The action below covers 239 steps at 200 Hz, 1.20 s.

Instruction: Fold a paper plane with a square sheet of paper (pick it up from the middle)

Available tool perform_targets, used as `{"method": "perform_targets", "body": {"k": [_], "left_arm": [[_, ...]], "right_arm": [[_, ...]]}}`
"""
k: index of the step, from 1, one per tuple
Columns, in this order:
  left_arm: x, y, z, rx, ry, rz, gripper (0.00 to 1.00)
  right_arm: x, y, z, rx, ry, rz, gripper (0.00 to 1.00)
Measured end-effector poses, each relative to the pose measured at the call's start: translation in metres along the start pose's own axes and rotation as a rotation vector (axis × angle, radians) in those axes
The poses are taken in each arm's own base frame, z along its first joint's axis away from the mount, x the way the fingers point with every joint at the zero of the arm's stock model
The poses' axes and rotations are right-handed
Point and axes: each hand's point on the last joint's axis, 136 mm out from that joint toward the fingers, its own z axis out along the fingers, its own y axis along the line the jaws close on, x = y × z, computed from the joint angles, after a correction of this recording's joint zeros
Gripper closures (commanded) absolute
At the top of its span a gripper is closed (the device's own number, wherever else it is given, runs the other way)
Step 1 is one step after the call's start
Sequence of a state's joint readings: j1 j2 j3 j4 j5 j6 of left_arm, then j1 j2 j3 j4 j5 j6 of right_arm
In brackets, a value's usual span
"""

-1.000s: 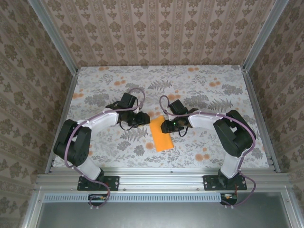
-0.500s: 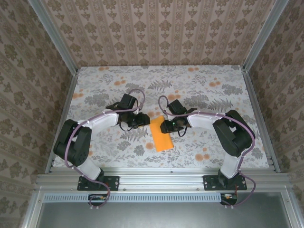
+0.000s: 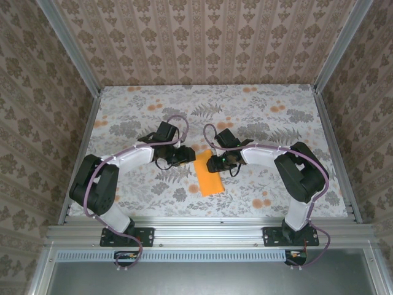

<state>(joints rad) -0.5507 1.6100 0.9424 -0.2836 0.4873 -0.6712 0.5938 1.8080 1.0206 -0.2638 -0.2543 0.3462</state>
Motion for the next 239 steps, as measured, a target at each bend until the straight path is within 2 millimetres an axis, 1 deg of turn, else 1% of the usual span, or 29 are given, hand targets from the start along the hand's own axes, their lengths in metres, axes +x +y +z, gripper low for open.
{"method": "perform_targets", "body": {"k": [26, 70, 198, 239], "left_arm": [[0.003, -0.003, 0.004, 0.008, 0.010, 0.000, 0.61], [0.009, -0.002, 0.015, 0.001, 0.037, -0.003, 0.61], [0.023, 0.001, 0.038, -0.011, 0.095, -0.018, 0.65], [0.020, -0.001, 0.040, -0.003, 0.090, -0.027, 0.67]], "right_arm": [[0.000, 0.000, 0.000, 0.000, 0.000, 0.000, 0.56], [0.000, 0.000, 0.000, 0.004, -0.001, 0.001, 0.56], [0.000, 0.000, 0.001, 0.012, -0.004, 0.011, 0.55], [0.000, 0.000, 0.001, 0.015, -0.005, 0.016, 0.55]]}}
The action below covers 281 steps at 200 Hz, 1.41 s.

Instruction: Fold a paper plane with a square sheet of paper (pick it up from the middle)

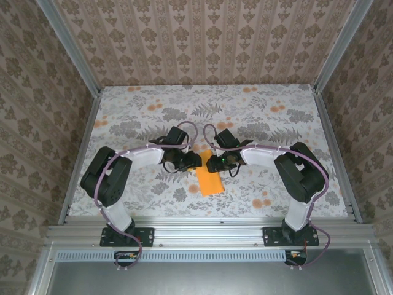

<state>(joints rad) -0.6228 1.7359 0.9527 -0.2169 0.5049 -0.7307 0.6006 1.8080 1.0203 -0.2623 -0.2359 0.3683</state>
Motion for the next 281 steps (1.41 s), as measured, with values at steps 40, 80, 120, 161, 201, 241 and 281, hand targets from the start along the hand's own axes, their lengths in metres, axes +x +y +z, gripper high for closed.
{"method": "perform_targets", "body": {"k": [40, 80, 120, 161, 201, 241, 281], "left_arm": [[0.001, -0.004, 0.004, 0.006, 0.003, -0.005, 0.72], [0.005, -0.003, 0.011, 0.000, 0.017, -0.023, 0.81], [0.007, -0.003, 0.013, -0.004, 0.021, -0.034, 0.85], [0.009, -0.003, 0.015, -0.006, 0.028, -0.031, 0.87], [0.012, 0.002, 0.020, -0.022, 0.043, -0.039, 0.89], [0.014, 0.008, 0.024, -0.044, 0.050, -0.041, 0.89], [0.015, 0.010, 0.025, -0.052, 0.051, -0.019, 0.89]], "right_arm": [[0.000, 0.000, 0.000, 0.006, -0.002, -0.002, 0.55], [0.000, 0.000, 0.000, 0.013, -0.004, -0.003, 0.55], [0.000, 0.000, 0.001, 0.016, -0.004, -0.003, 0.55], [0.000, 0.000, 0.001, 0.018, -0.005, -0.004, 0.55], [0.000, 0.000, 0.001, 0.018, -0.005, -0.004, 0.55], [0.000, 0.000, 0.001, 0.018, -0.005, 0.000, 0.55], [0.001, 0.001, 0.001, 0.018, -0.005, 0.005, 0.54]]}}
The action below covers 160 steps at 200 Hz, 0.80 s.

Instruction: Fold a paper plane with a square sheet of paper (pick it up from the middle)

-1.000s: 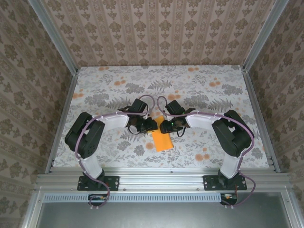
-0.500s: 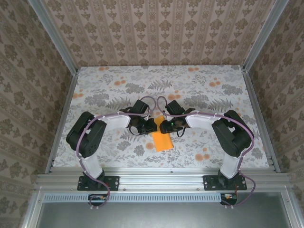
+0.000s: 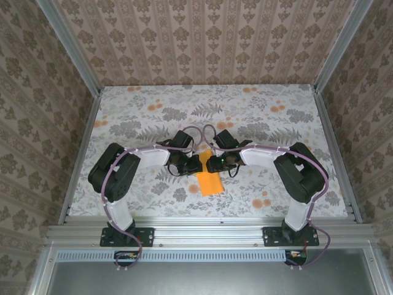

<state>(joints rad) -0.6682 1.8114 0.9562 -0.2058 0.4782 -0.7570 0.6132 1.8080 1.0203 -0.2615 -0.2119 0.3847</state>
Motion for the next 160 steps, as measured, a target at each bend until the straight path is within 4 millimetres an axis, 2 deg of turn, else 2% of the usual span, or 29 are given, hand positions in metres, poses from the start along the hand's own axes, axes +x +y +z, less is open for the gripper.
{"method": "perform_targets", "body": {"k": [70, 89, 110, 127, 160], "left_arm": [[-0.001, 0.001, 0.001, -0.012, 0.010, 0.026, 0.90], [0.000, 0.001, 0.002, -0.016, 0.015, 0.028, 0.90], [-0.001, 0.001, 0.002, -0.019, 0.019, 0.030, 0.90], [-0.001, 0.001, 0.002, -0.020, 0.021, 0.032, 0.90], [0.000, 0.001, 0.002, -0.019, 0.022, 0.032, 0.90]], "right_arm": [[0.000, 0.004, -0.004, -0.005, -0.005, 0.000, 0.47], [0.000, 0.004, -0.011, -0.001, -0.006, 0.002, 0.46], [-0.003, 0.004, -0.027, -0.011, -0.036, 0.006, 0.45], [-0.007, 0.005, -0.043, -0.034, -0.068, 0.016, 0.48], [-0.011, 0.020, -0.059, -0.146, -0.097, 0.051, 0.63]]}}
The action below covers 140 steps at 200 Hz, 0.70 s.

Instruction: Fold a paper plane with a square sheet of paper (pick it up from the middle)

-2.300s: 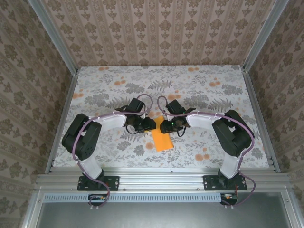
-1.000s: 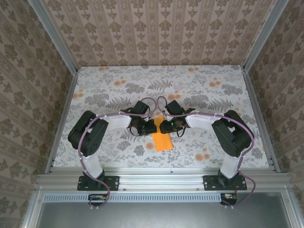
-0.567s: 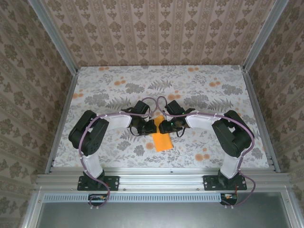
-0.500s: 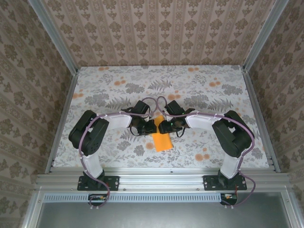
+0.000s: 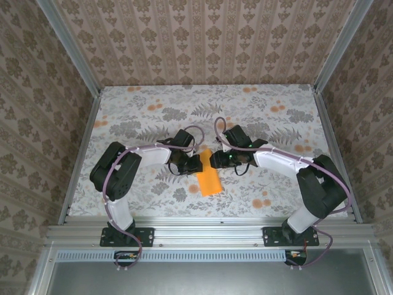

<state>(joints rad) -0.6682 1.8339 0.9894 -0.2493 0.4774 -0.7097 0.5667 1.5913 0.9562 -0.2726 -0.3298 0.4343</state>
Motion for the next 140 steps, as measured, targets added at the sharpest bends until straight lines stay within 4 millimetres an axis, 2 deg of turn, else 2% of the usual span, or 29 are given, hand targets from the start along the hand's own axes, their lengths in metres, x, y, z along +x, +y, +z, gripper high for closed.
{"method": "perform_targets", "body": {"k": [18, 49, 94, 140], "left_arm": [[0.000, 0.000, 0.000, 0.000, 0.002, -0.001, 0.90], [0.000, 0.000, 0.000, 0.000, 0.001, 0.000, 0.90], [0.000, 0.000, 0.000, 0.001, 0.001, 0.000, 0.90], [0.000, 0.000, 0.000, 0.001, 0.001, 0.000, 0.90]], "right_arm": [[0.000, 0.012, 0.002, -0.074, 0.007, 0.027, 0.72], [0.004, 0.019, 0.015, -0.142, 0.046, 0.058, 0.80], [0.020, 0.006, 0.039, -0.136, 0.122, 0.101, 0.84], [0.018, -0.011, 0.043, -0.113, 0.127, 0.117, 0.86]]}}
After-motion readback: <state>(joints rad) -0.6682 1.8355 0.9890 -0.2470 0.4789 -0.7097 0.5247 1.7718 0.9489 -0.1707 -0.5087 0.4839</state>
